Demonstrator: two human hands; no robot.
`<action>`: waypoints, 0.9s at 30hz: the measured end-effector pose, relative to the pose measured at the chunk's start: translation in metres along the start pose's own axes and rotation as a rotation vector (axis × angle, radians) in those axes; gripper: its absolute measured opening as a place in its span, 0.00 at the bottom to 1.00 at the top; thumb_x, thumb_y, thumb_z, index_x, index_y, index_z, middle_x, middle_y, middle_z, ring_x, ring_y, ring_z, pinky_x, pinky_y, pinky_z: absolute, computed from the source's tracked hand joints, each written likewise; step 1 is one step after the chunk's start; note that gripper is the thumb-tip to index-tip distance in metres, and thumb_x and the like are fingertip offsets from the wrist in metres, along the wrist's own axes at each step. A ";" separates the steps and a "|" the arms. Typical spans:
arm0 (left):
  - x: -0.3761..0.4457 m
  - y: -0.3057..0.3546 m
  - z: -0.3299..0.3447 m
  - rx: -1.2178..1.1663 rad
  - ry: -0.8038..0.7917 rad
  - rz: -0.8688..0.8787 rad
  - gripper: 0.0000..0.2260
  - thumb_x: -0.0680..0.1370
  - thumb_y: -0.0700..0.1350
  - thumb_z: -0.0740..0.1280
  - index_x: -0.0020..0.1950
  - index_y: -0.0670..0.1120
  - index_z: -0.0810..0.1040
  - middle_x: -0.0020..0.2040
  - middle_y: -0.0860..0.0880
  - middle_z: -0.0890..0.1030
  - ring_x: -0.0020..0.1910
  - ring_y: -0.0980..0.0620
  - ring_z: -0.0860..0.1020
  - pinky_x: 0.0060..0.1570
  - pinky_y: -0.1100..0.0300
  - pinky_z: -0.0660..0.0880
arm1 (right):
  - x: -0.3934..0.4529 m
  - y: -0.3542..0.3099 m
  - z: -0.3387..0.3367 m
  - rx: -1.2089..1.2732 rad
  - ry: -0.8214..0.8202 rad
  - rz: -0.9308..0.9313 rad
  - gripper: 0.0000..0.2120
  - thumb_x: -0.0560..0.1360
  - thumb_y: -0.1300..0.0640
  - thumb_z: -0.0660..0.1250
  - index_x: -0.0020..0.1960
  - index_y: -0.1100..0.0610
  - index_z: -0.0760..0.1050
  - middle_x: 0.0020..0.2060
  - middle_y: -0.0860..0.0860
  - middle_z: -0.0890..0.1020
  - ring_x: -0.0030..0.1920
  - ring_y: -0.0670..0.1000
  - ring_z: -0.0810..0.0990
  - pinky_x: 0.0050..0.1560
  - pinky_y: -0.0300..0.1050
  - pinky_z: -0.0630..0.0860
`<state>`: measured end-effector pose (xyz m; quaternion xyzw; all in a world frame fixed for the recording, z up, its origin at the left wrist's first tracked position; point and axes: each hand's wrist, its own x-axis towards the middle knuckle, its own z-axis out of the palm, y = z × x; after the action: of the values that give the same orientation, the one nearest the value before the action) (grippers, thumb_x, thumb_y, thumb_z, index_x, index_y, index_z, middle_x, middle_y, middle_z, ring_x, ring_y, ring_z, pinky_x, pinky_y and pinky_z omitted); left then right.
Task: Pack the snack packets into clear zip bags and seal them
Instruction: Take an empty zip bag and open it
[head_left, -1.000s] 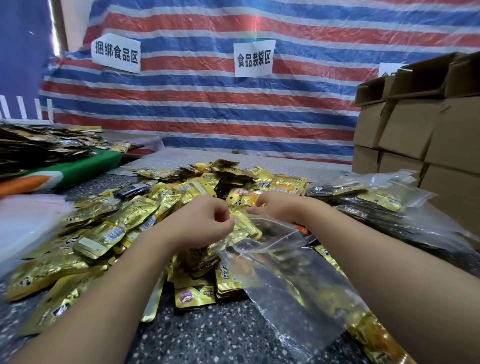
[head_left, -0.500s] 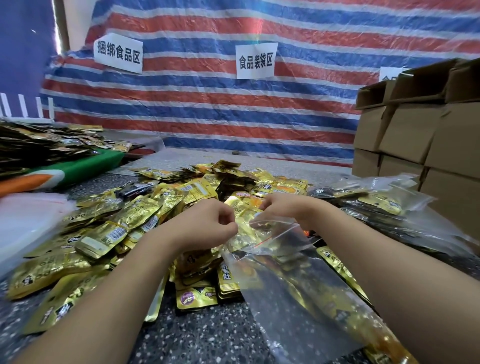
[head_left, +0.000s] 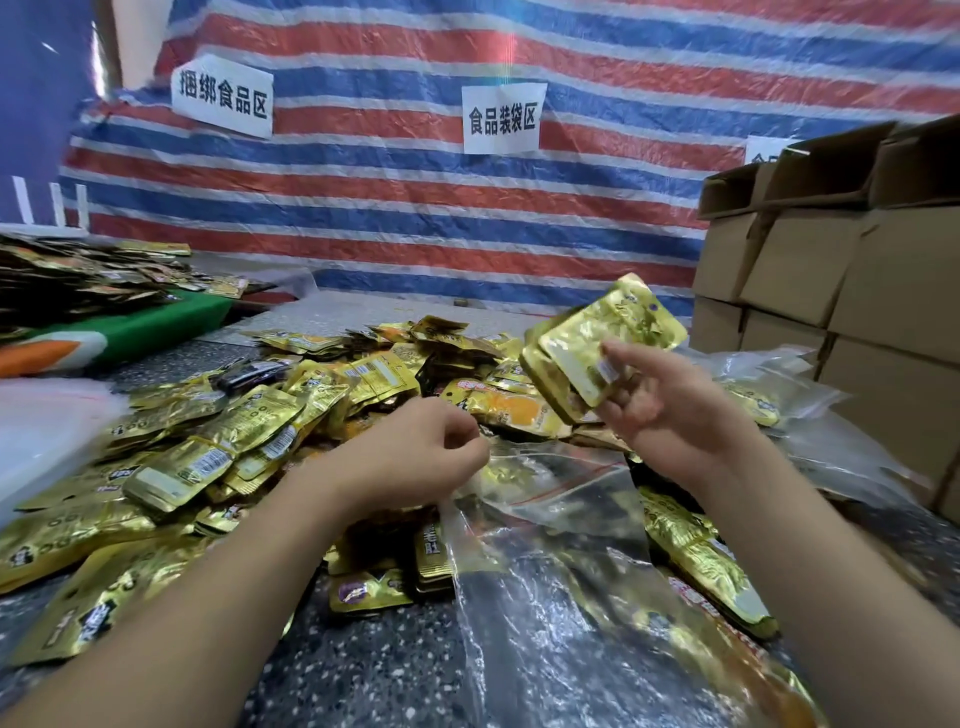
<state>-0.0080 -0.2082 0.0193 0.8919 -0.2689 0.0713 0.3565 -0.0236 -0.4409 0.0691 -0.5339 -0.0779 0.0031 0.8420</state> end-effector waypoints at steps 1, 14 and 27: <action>0.000 0.002 0.002 0.029 0.004 0.006 0.16 0.79 0.51 0.63 0.35 0.44 0.76 0.27 0.53 0.70 0.26 0.55 0.66 0.29 0.57 0.64 | -0.007 0.002 0.002 0.023 -0.042 -0.030 0.08 0.73 0.61 0.68 0.51 0.62 0.75 0.36 0.54 0.84 0.36 0.50 0.85 0.32 0.37 0.79; 0.000 0.009 -0.003 -0.193 0.137 -0.027 0.18 0.80 0.48 0.61 0.31 0.42 0.70 0.26 0.53 0.66 0.27 0.53 0.63 0.24 0.68 0.61 | -0.021 0.013 -0.019 -0.665 -0.165 -0.329 0.19 0.68 0.55 0.74 0.58 0.54 0.76 0.49 0.51 0.87 0.50 0.53 0.86 0.43 0.40 0.81; 0.002 0.015 -0.004 -0.551 0.133 -0.112 0.12 0.74 0.56 0.70 0.48 0.48 0.83 0.41 0.48 0.86 0.38 0.51 0.84 0.50 0.50 0.79 | -0.022 0.011 -0.031 -0.697 -0.227 -0.257 0.18 0.71 0.56 0.70 0.61 0.55 0.77 0.52 0.53 0.86 0.53 0.54 0.85 0.48 0.46 0.82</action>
<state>-0.0141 -0.2154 0.0316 0.7683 -0.2043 0.0340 0.6056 -0.0401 -0.4655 0.0436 -0.7703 -0.2332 -0.0701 0.5894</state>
